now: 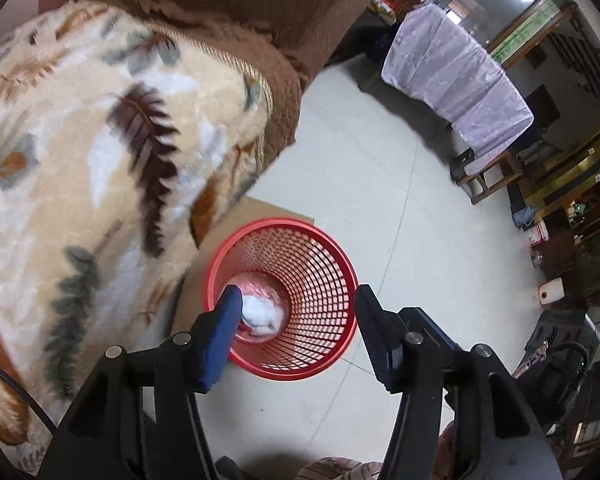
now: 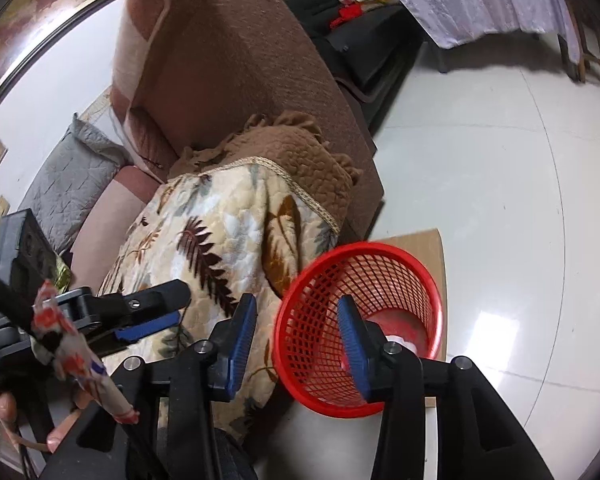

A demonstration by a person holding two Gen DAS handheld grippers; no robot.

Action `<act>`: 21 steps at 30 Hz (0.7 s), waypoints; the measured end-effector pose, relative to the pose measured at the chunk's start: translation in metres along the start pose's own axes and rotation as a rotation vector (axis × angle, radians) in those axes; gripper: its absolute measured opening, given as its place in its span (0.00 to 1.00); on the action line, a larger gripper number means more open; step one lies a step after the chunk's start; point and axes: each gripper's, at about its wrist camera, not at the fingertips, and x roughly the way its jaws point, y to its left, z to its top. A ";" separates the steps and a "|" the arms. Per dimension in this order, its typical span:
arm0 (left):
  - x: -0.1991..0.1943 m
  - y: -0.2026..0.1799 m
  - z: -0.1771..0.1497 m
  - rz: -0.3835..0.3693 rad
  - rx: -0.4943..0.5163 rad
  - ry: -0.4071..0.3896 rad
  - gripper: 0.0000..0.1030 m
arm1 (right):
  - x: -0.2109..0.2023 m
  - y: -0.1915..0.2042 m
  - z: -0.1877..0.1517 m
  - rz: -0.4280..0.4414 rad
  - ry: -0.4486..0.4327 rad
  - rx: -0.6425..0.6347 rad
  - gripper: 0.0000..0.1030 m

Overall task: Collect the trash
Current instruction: 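Move both open tools back over the trash on the sofa throw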

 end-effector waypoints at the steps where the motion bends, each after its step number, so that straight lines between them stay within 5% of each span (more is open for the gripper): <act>1: -0.008 0.001 0.001 0.002 0.002 -0.015 0.55 | -0.005 0.007 0.000 0.006 -0.013 -0.024 0.50; 6: -0.090 0.018 -0.009 0.047 0.009 -0.162 0.57 | -0.028 0.055 0.002 0.071 -0.078 -0.108 0.72; 12: -0.187 0.055 -0.043 0.148 -0.035 -0.321 0.59 | -0.045 0.132 -0.006 0.222 -0.087 -0.194 0.73; 17: -0.244 0.093 -0.090 0.269 -0.113 -0.417 0.60 | -0.031 0.192 -0.029 0.399 0.024 -0.226 0.73; 21: -0.273 0.123 -0.123 0.347 -0.196 -0.462 0.60 | -0.020 0.233 -0.052 0.460 0.082 -0.279 0.73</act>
